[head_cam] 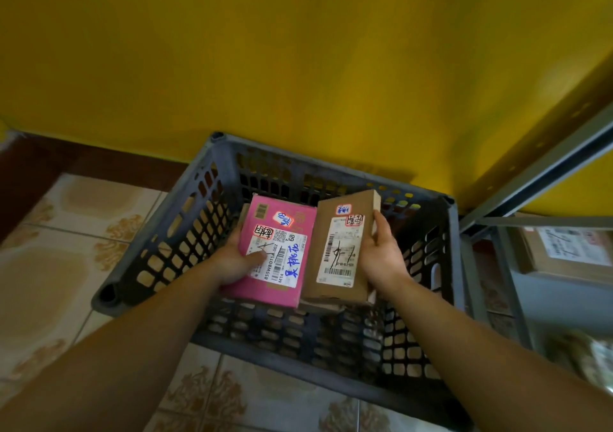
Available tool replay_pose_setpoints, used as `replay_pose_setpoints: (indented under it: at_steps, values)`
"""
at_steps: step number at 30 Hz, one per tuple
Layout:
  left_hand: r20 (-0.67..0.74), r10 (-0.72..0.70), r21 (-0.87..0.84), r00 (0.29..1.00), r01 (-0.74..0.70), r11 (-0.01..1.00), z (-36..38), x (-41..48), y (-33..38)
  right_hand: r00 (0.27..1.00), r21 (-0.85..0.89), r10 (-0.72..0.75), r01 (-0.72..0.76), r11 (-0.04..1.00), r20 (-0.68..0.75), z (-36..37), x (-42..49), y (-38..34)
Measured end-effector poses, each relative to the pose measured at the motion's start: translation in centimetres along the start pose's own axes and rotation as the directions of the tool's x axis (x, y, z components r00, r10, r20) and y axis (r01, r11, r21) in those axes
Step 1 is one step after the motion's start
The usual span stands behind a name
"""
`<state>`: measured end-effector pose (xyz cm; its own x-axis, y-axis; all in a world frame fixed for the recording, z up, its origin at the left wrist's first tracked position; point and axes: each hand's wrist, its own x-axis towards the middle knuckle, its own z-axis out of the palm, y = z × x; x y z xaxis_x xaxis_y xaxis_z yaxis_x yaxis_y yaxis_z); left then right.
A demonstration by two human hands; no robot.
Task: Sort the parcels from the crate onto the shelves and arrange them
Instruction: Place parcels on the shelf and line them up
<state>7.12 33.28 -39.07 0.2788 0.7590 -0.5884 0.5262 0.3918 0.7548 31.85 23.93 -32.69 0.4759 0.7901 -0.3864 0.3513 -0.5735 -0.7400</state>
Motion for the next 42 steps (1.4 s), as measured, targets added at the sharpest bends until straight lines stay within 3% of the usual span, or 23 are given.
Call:
replay_pose_setpoints:
  at_steps: [5,13,21,31,37,42]
  values:
    - [0.102,-0.021,0.018,0.995,0.019,1.0,0.5,-1.2,1.3,0.994,0.138,0.081,-0.091,0.986,0.077,0.9,0.3,1.2]
    - [-0.066,0.043,-0.253,0.997,-0.059,0.966,-1.3,-5.4,5.3,0.999,0.304,0.017,-0.03,0.952,0.045,-3.2,-1.4,-1.9]
    - [-0.142,0.135,-0.338,0.981,-0.176,0.924,-6.4,-19.7,16.9,0.999,0.335,-0.031,0.026,0.942,0.009,-13.4,-9.7,-13.5]
    - [-0.358,0.225,-0.25,0.906,-0.325,0.912,-13.1,-44.9,36.6,0.998,0.463,-0.037,0.057,0.885,-0.053,-30.3,-25.5,-32.2]
    - [-0.366,0.411,-0.149,0.835,-0.488,0.86,-15.6,-55.4,42.9,0.98,0.482,-0.155,0.198,0.853,-0.127,-36.7,-34.9,-38.6]
    - [-0.296,0.527,-0.164,0.797,-0.586,0.794,-16.7,-63.8,44.8,0.938,0.494,-0.256,0.342,0.799,-0.236,-40.5,-44.8,-40.6]
